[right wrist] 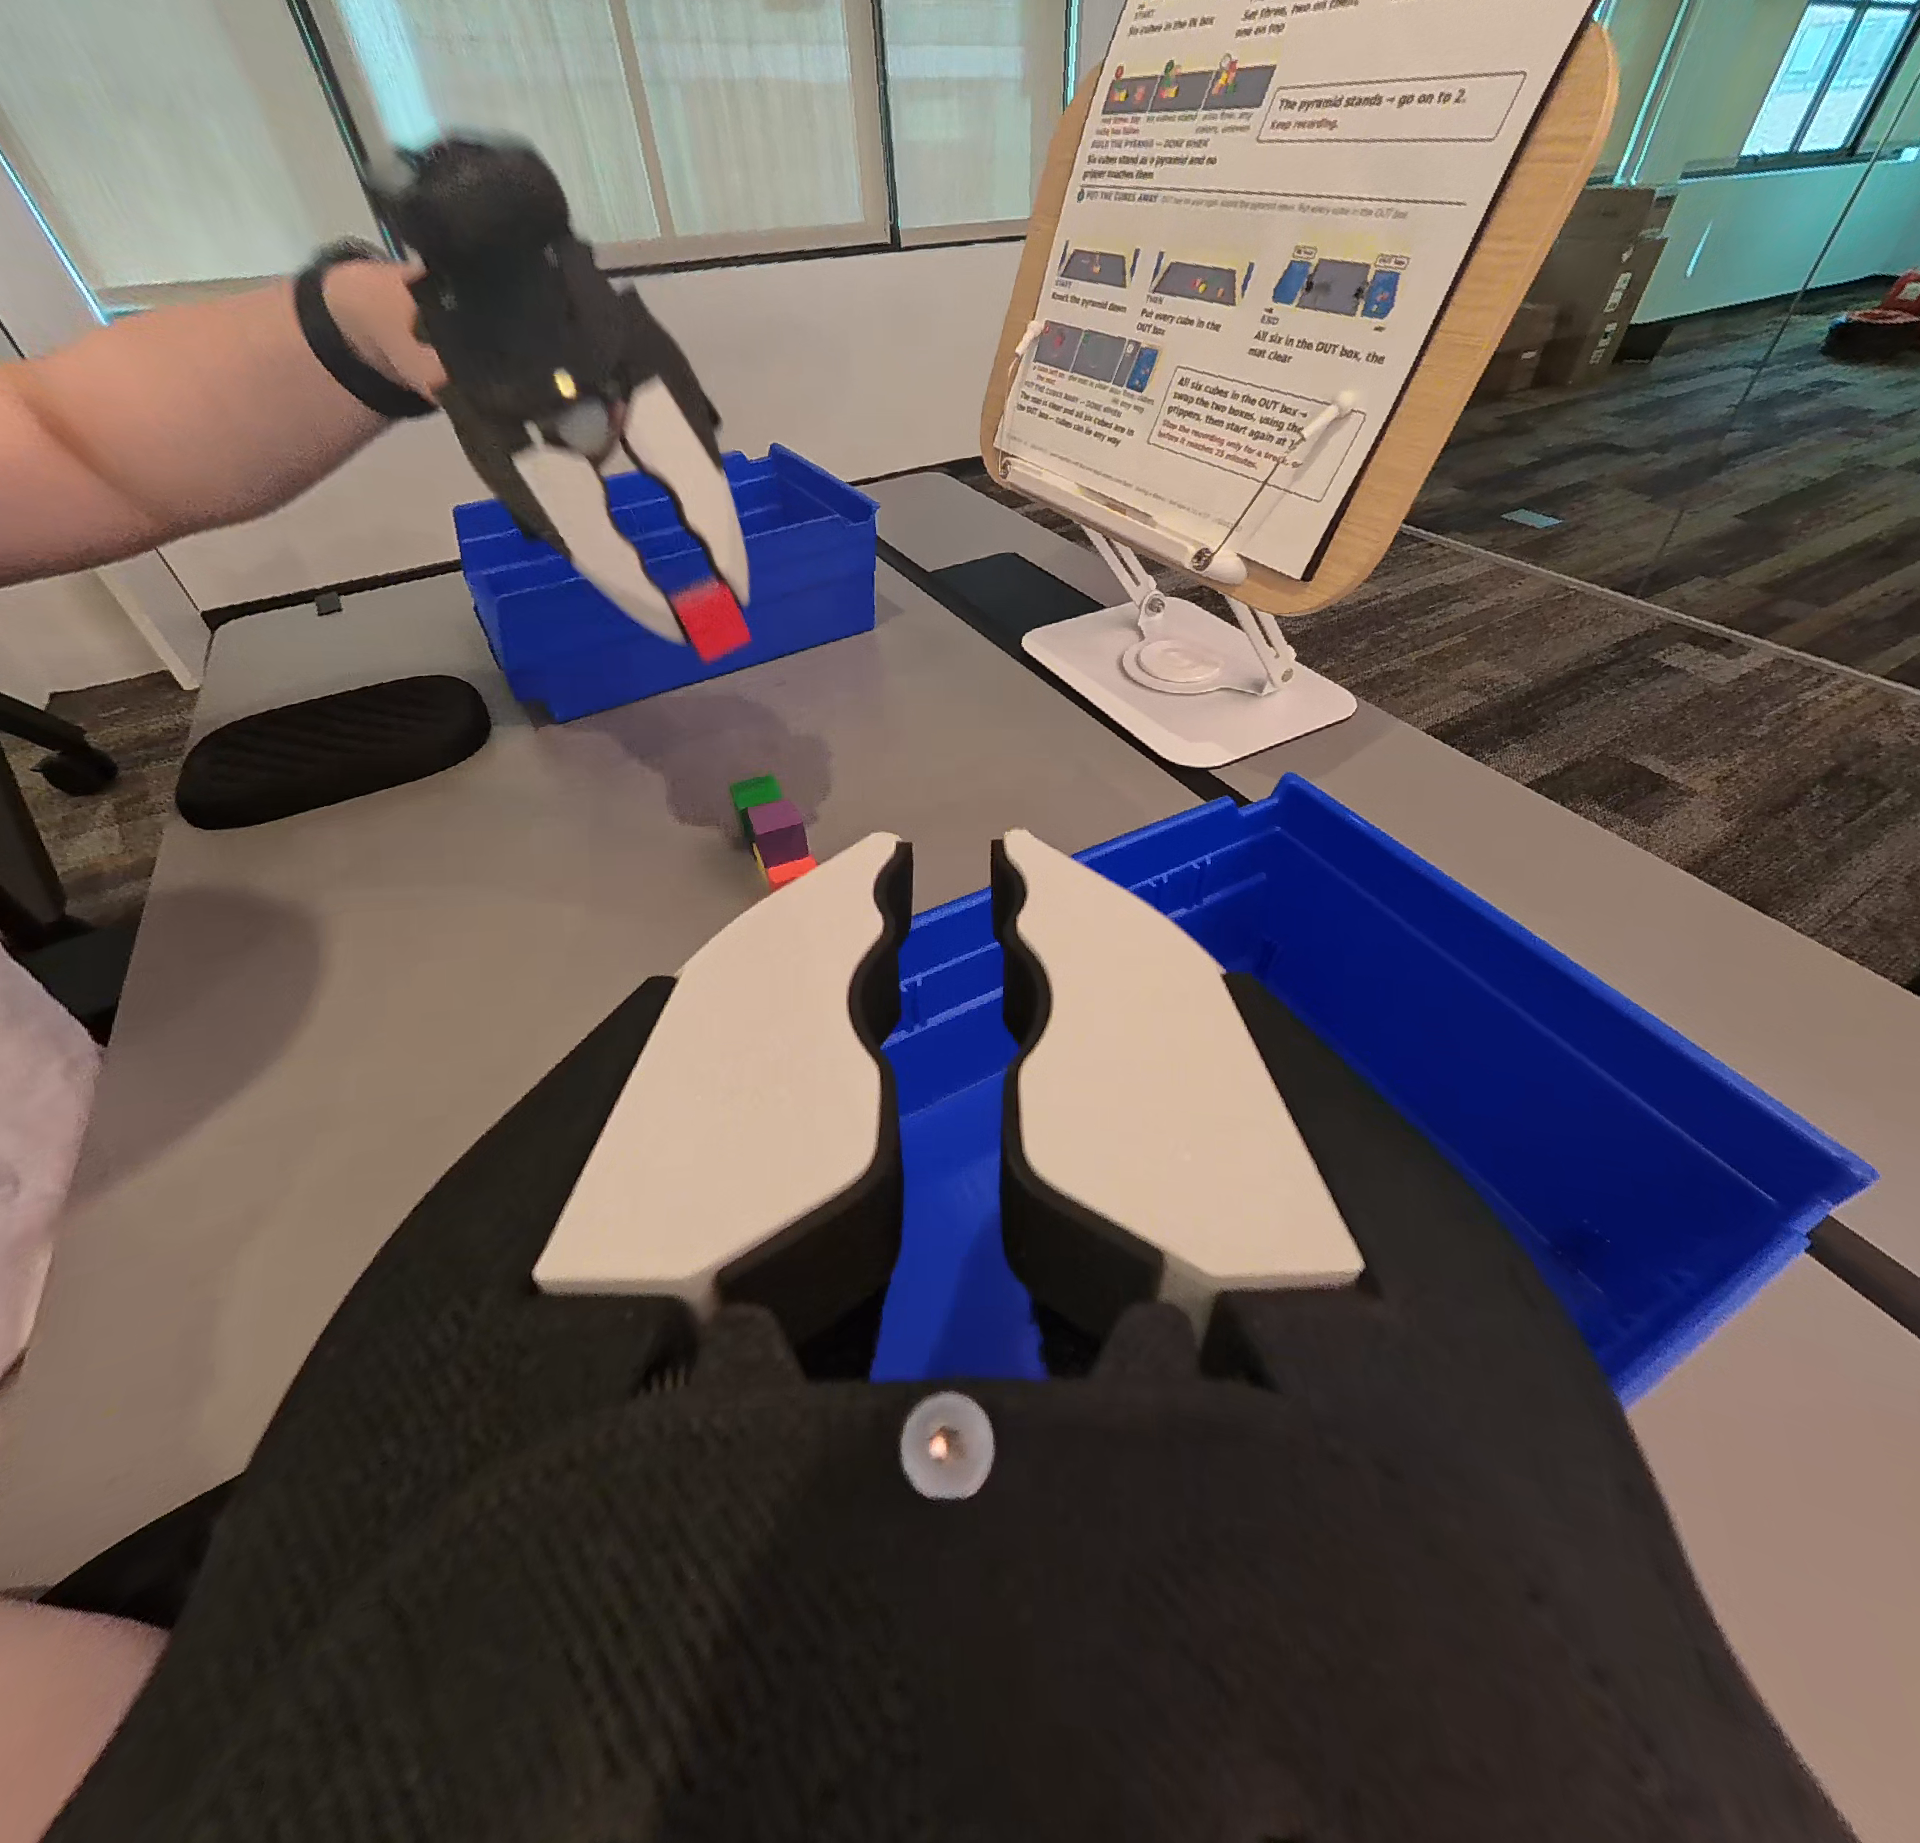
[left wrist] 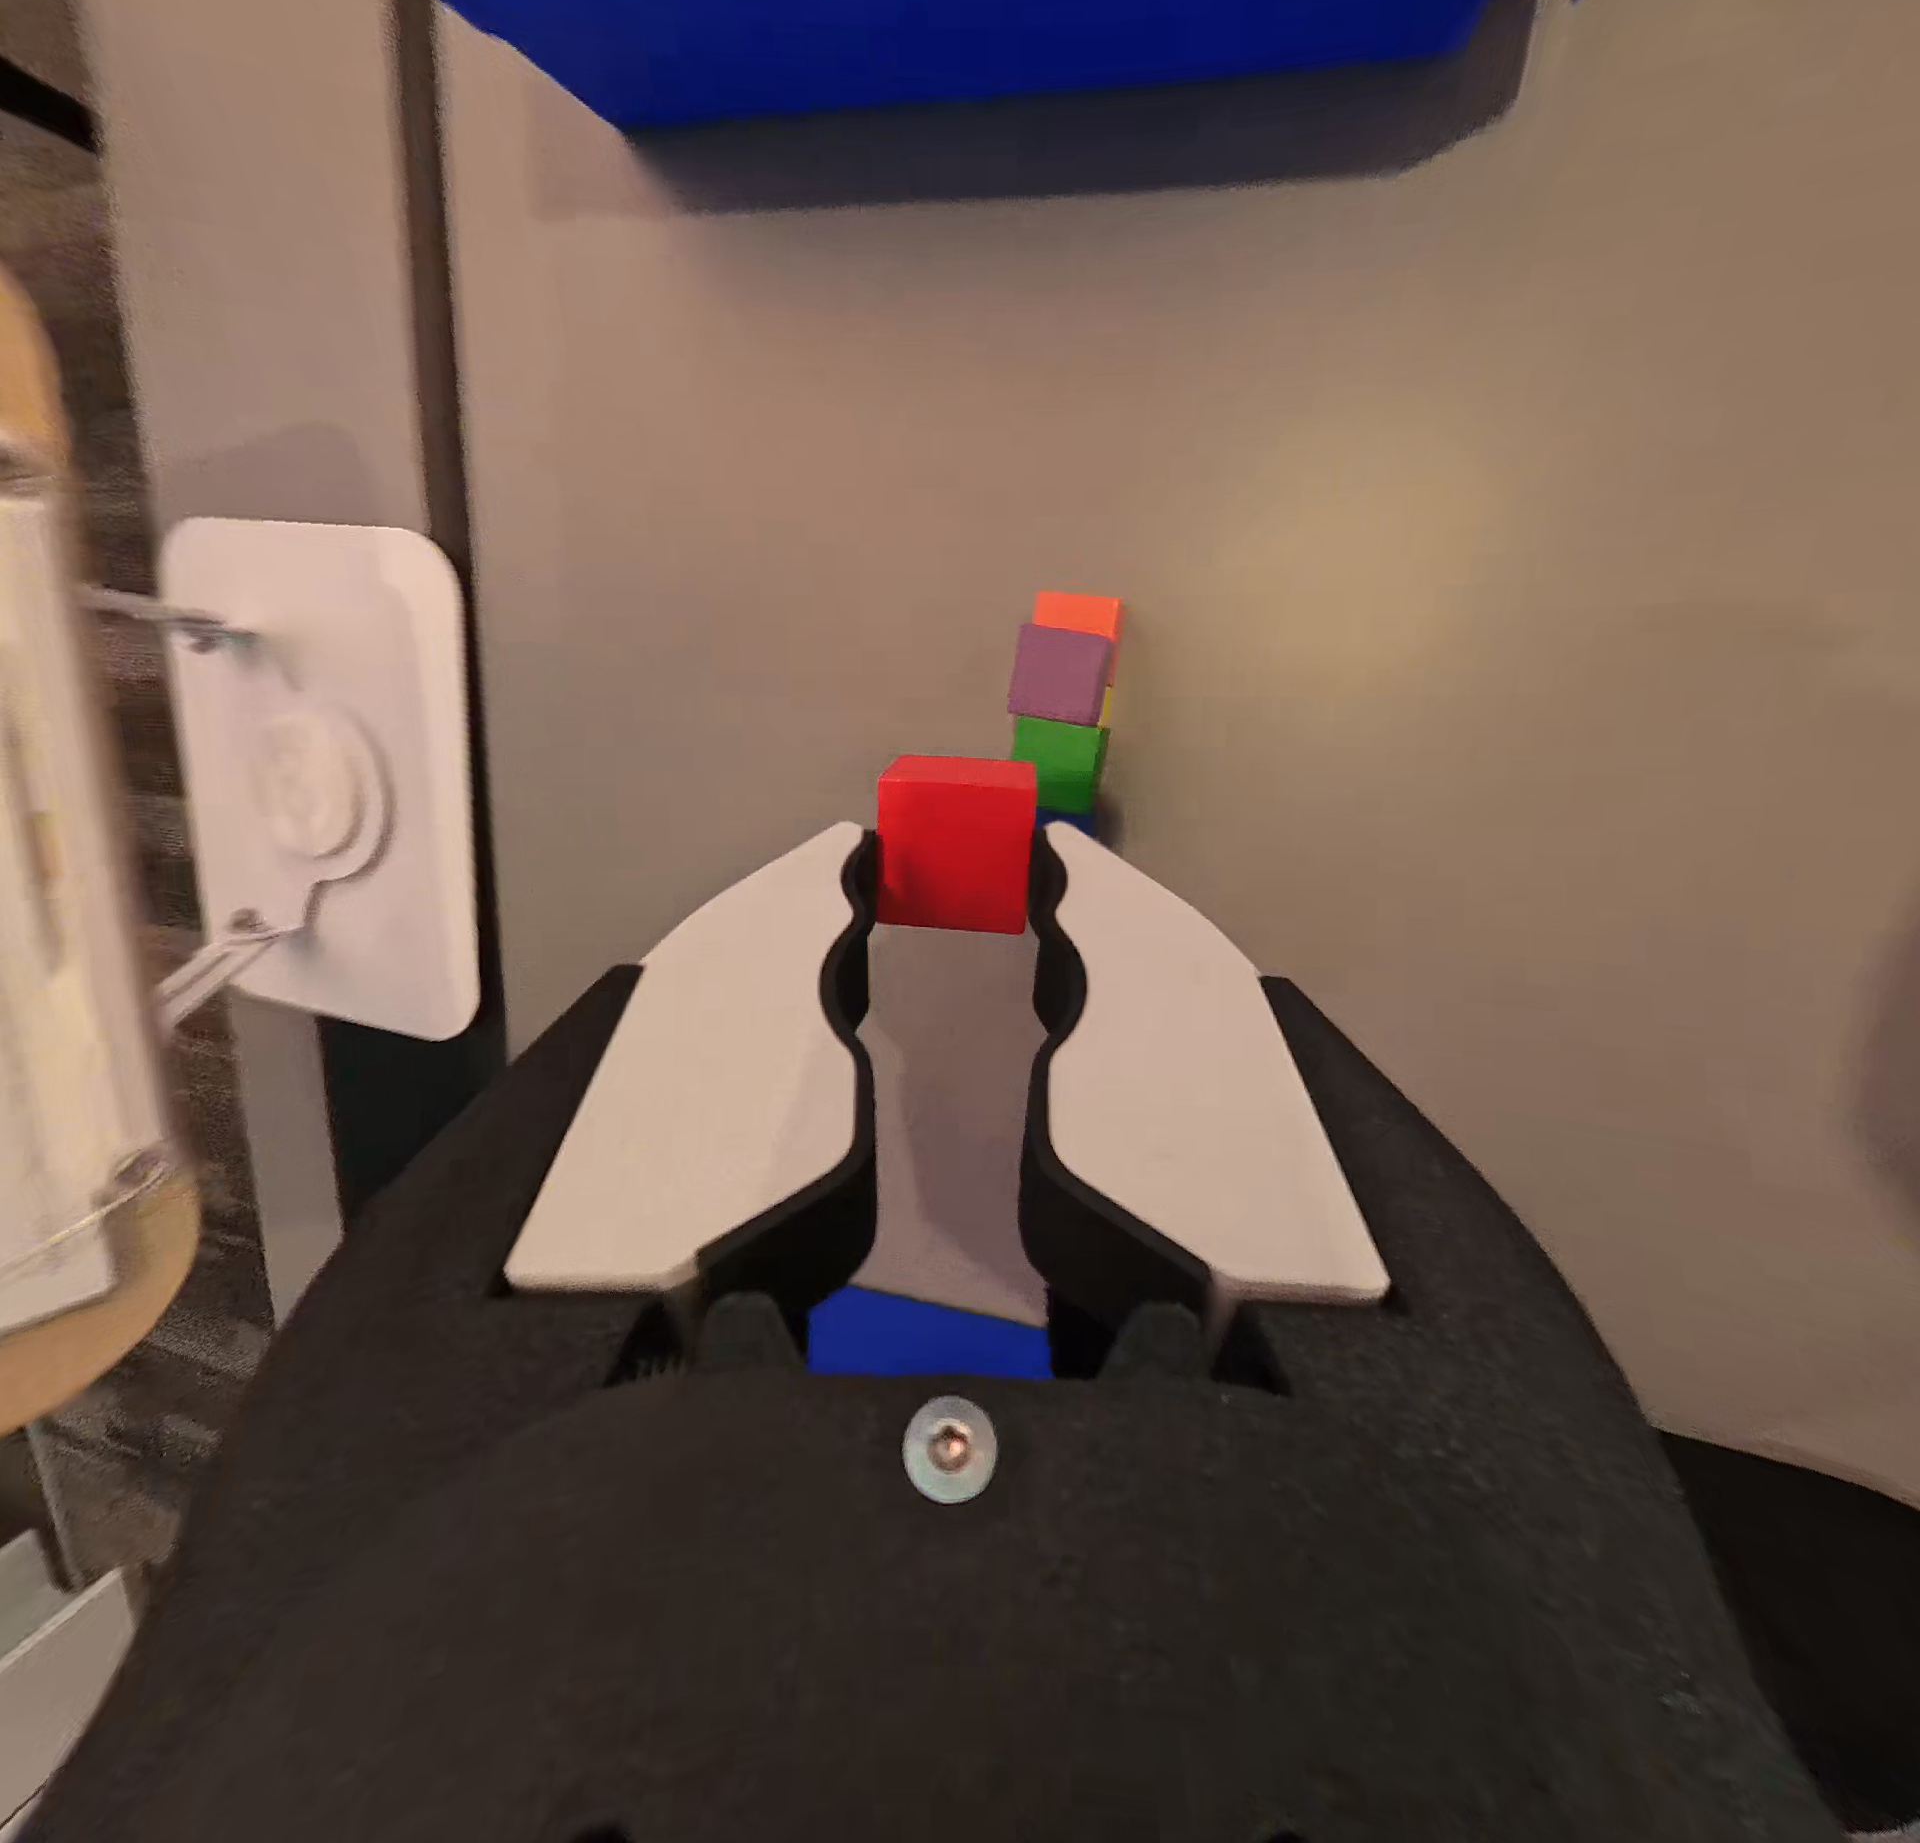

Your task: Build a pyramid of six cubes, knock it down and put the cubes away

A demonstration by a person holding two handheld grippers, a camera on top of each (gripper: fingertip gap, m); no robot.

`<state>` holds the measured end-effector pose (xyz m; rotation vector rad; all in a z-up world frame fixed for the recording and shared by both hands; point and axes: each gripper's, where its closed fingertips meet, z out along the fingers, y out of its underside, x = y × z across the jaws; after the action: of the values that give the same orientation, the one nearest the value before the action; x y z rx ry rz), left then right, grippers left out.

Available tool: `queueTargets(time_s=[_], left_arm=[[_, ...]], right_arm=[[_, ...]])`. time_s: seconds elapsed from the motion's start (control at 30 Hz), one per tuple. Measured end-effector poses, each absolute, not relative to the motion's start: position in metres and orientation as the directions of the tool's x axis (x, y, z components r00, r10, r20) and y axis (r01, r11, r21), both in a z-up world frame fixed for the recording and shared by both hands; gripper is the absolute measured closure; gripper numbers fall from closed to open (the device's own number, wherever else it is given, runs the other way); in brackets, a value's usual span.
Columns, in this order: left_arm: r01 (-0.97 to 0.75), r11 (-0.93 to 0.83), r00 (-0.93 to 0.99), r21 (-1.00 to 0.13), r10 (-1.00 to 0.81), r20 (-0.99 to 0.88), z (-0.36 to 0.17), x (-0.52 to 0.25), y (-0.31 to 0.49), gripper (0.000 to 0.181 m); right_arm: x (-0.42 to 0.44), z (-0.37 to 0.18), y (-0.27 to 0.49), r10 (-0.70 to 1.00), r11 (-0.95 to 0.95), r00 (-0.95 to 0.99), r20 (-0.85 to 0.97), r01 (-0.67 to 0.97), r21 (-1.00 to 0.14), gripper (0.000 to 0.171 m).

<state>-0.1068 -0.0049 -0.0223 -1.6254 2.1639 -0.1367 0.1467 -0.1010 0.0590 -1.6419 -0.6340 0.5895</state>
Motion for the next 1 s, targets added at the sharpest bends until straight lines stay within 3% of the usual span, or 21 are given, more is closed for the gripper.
queueTargets(time_s=[0.13, 0.37, 1.0], left_arm=[[-0.914, 0.302, -0.246, -0.273, -0.944, -0.222, -0.065, -0.093, -0.011, 0.154], [-0.927, 0.287, -0.253, -0.241, -0.953, -0.165, -0.093, -0.089, -0.011, 0.154], [-0.935, 0.267, -0.241, -0.233, -0.961, -0.136, -0.100, -0.090, -0.006, 0.154]], right_arm=[[0.145, 0.060, -0.102, 0.700, -0.125, 0.714, -0.032, 0.078, -0.989, 0.156], [0.144, 0.058, -0.101, 0.707, -0.128, 0.706, -0.037, 0.076, -0.989, 0.156], [0.148, 0.062, -0.102, 0.709, -0.116, 0.704, -0.038, 0.063, -0.991, 0.156]])
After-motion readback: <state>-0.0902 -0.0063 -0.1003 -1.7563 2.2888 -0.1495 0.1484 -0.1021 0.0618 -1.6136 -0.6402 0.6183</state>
